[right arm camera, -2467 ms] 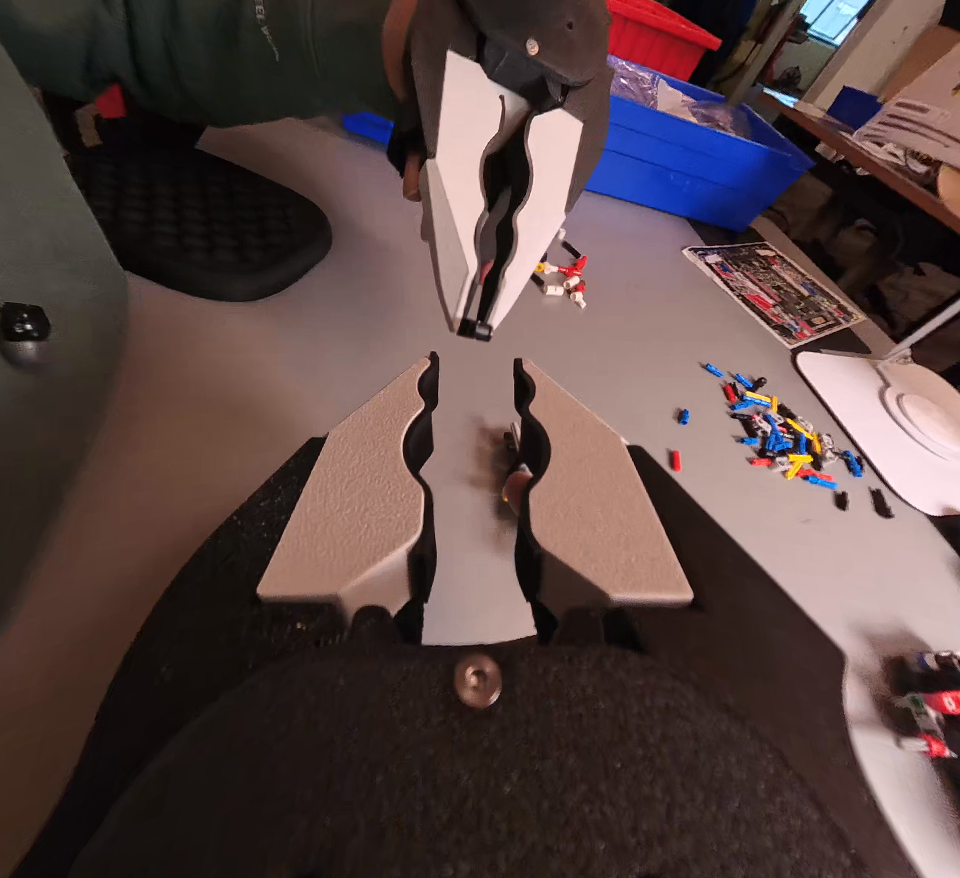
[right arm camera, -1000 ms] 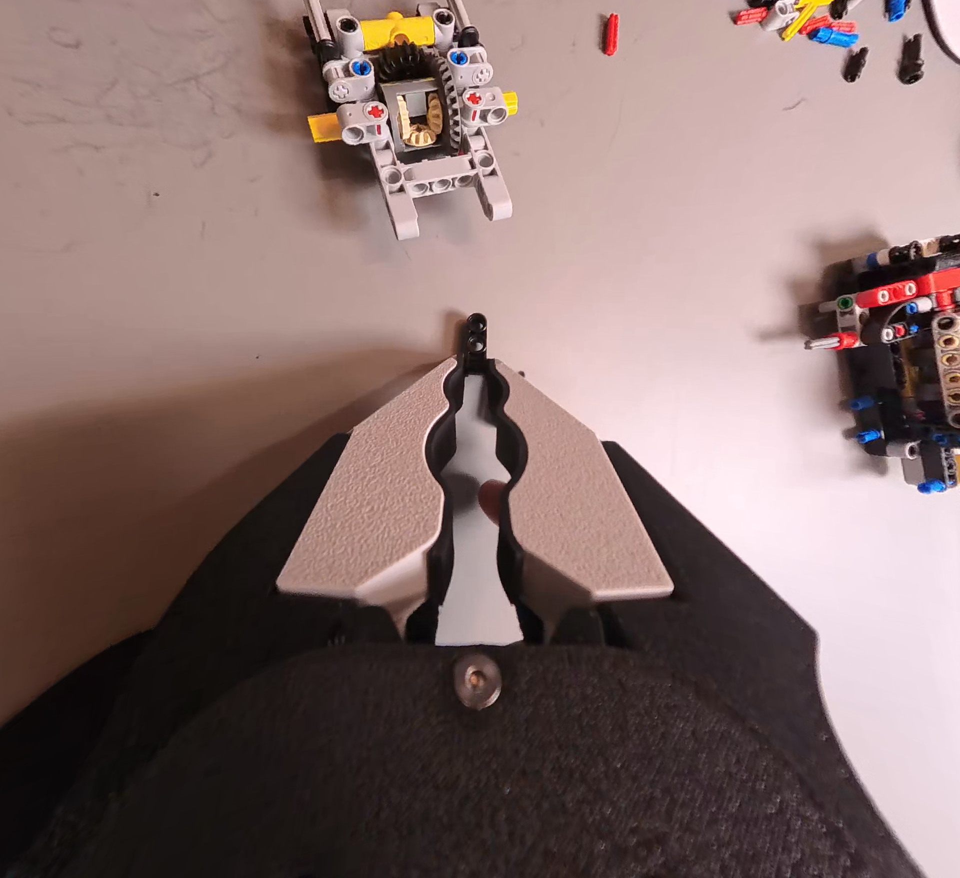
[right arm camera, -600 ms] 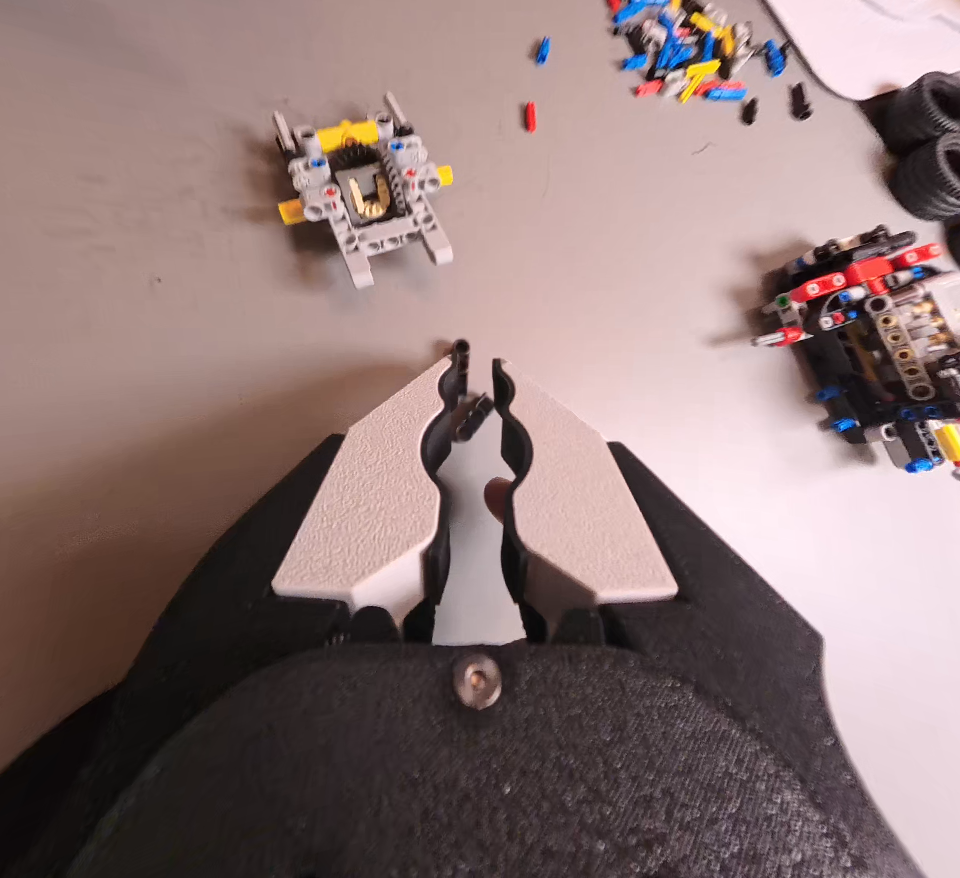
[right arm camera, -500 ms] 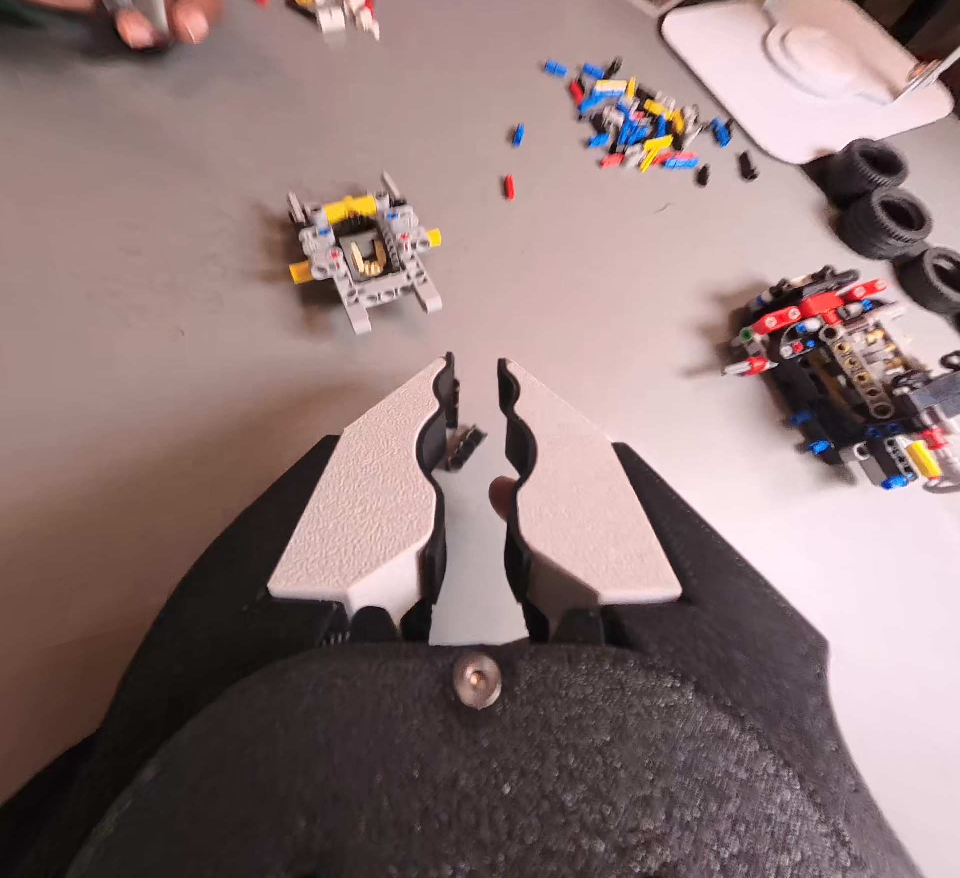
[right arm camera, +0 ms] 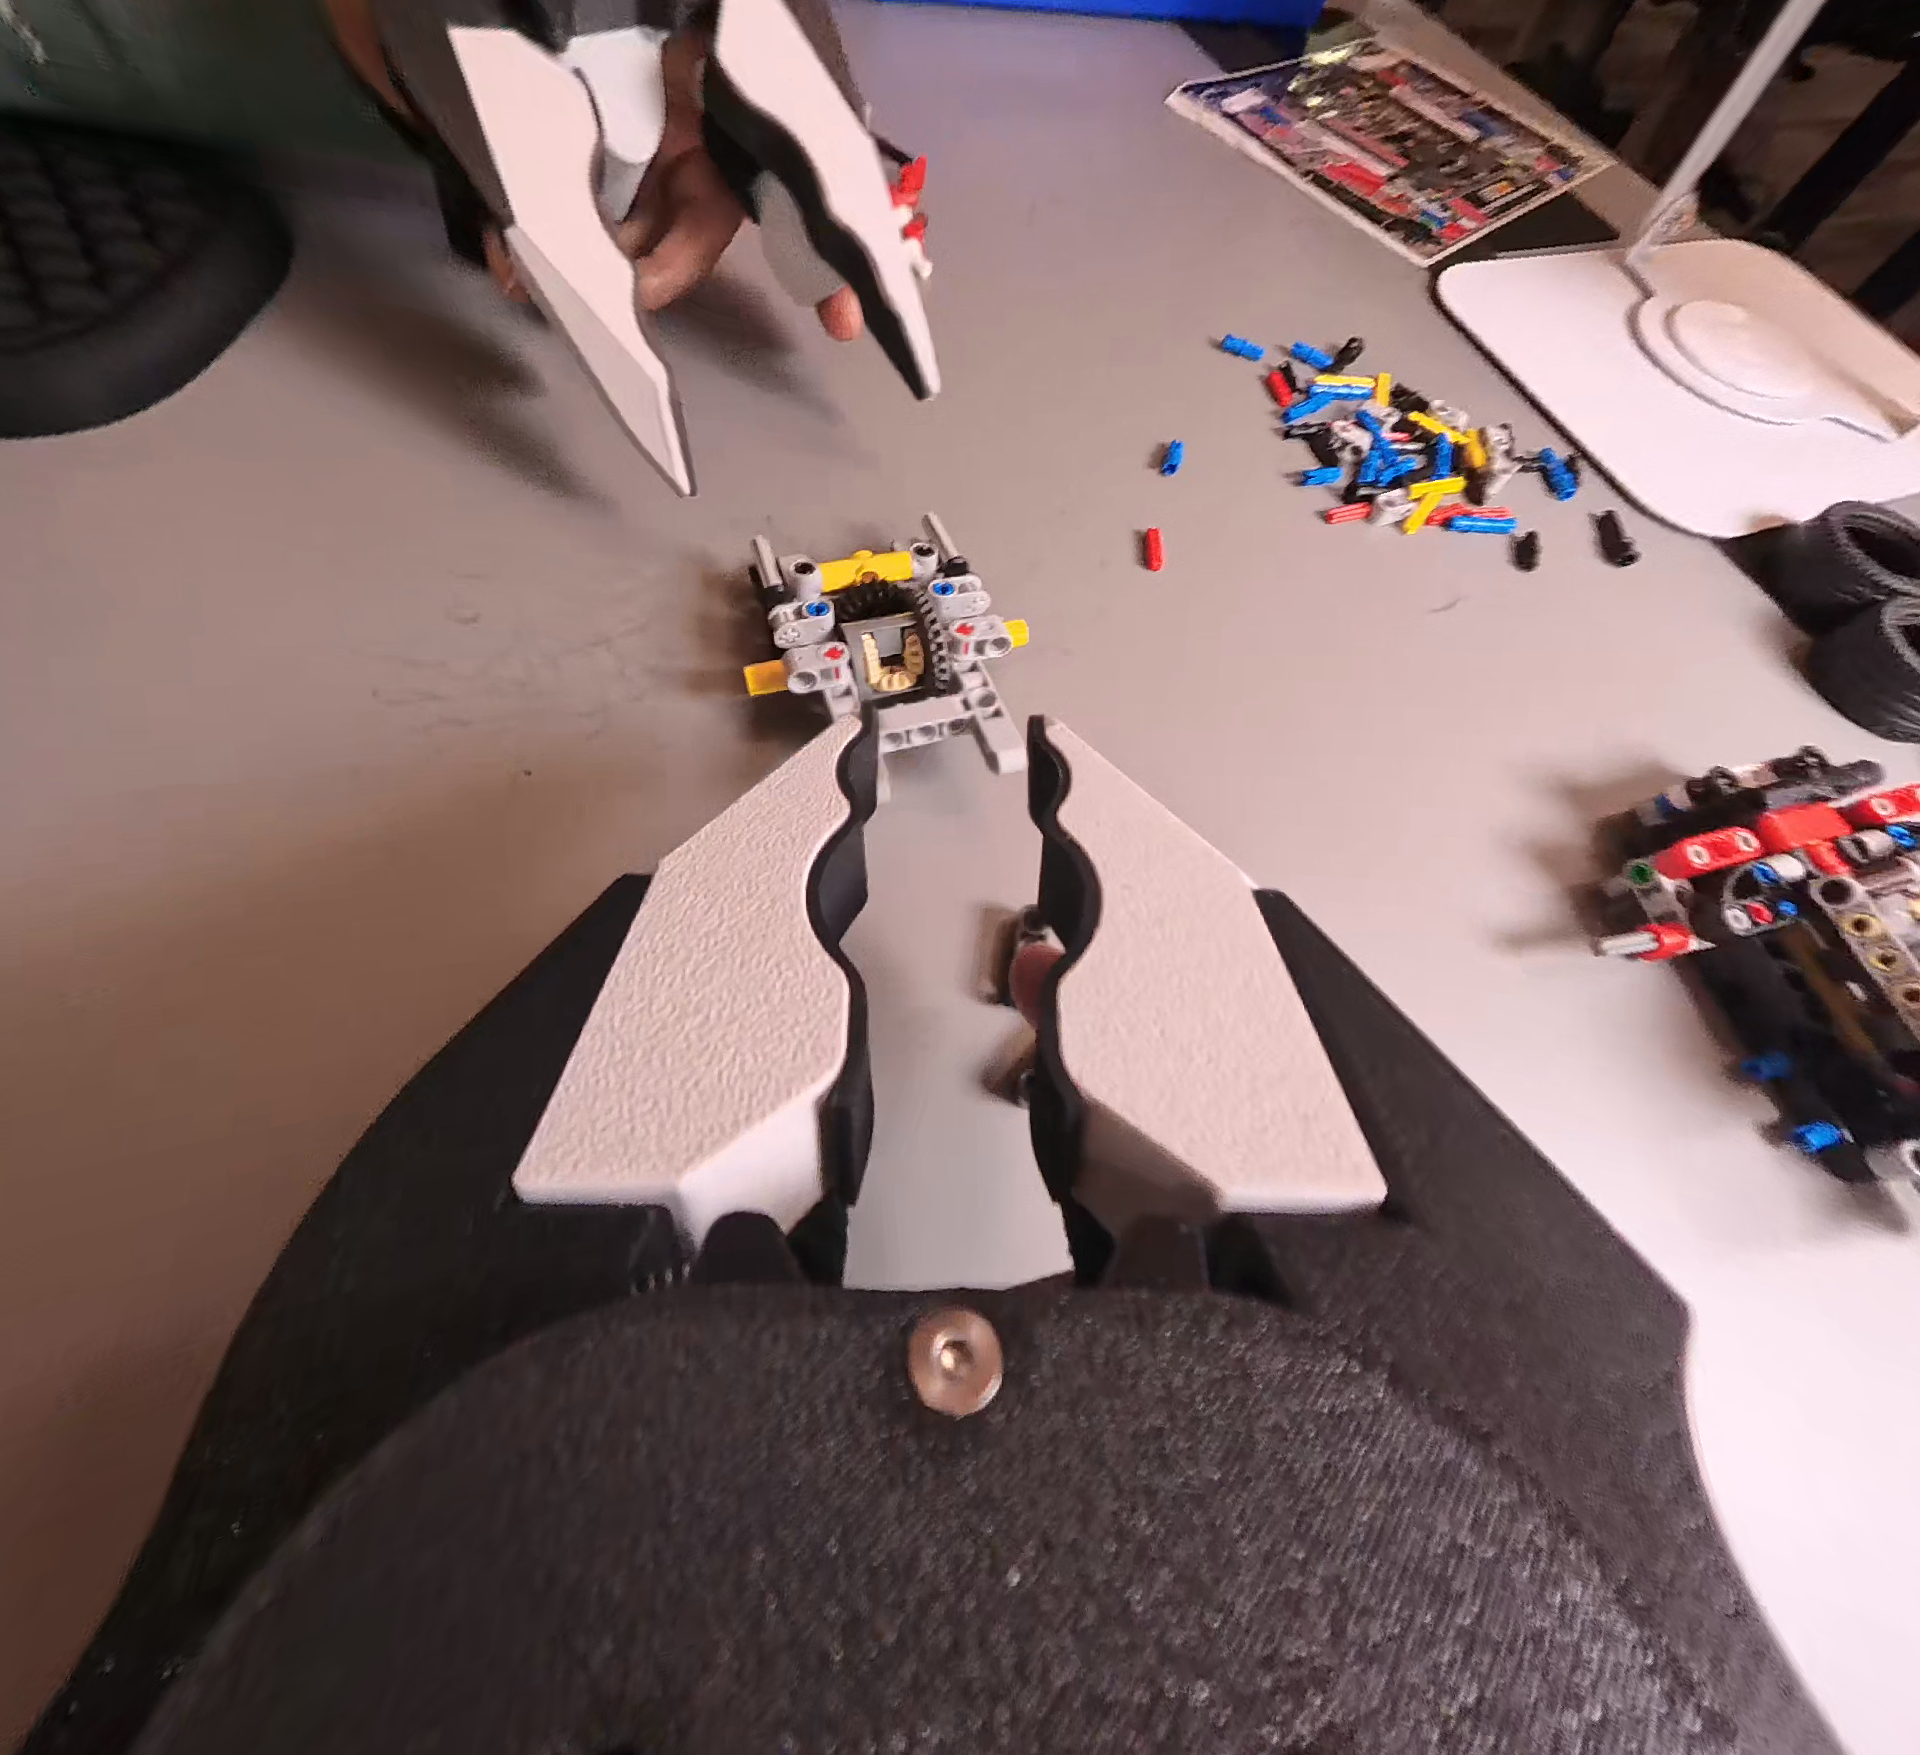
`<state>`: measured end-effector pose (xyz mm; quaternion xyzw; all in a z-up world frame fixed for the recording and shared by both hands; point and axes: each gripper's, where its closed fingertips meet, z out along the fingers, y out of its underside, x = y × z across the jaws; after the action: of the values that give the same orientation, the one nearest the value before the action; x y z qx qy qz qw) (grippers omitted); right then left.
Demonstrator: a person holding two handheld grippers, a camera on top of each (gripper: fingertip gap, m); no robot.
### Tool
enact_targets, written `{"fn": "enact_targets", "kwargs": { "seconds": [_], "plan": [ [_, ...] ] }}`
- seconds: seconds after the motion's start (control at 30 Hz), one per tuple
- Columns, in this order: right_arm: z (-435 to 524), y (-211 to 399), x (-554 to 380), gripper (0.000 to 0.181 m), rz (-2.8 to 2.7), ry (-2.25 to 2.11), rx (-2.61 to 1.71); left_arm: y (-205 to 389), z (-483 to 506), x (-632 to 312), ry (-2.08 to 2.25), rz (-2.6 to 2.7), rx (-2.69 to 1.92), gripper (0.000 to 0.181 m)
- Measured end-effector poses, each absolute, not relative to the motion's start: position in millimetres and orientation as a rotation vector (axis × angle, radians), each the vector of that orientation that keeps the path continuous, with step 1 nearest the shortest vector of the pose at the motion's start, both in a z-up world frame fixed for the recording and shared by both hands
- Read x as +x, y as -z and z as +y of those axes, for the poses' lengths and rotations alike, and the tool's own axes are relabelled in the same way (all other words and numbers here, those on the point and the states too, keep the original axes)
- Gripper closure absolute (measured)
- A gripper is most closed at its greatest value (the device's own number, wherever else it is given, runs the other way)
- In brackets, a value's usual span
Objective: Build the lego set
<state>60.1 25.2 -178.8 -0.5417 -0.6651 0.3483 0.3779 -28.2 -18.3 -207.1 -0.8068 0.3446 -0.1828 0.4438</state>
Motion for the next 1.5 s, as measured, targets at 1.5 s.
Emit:
{"fn": "enact_targets", "kwargs": {
  "seconds": [1.5],
  "plan": [
    [50, 196, 74, 0.145, -1.907, -0.601, -1.451, 216, -12, -13, 0.427, 0.89, -2.033, 0.118]
  ]
}}
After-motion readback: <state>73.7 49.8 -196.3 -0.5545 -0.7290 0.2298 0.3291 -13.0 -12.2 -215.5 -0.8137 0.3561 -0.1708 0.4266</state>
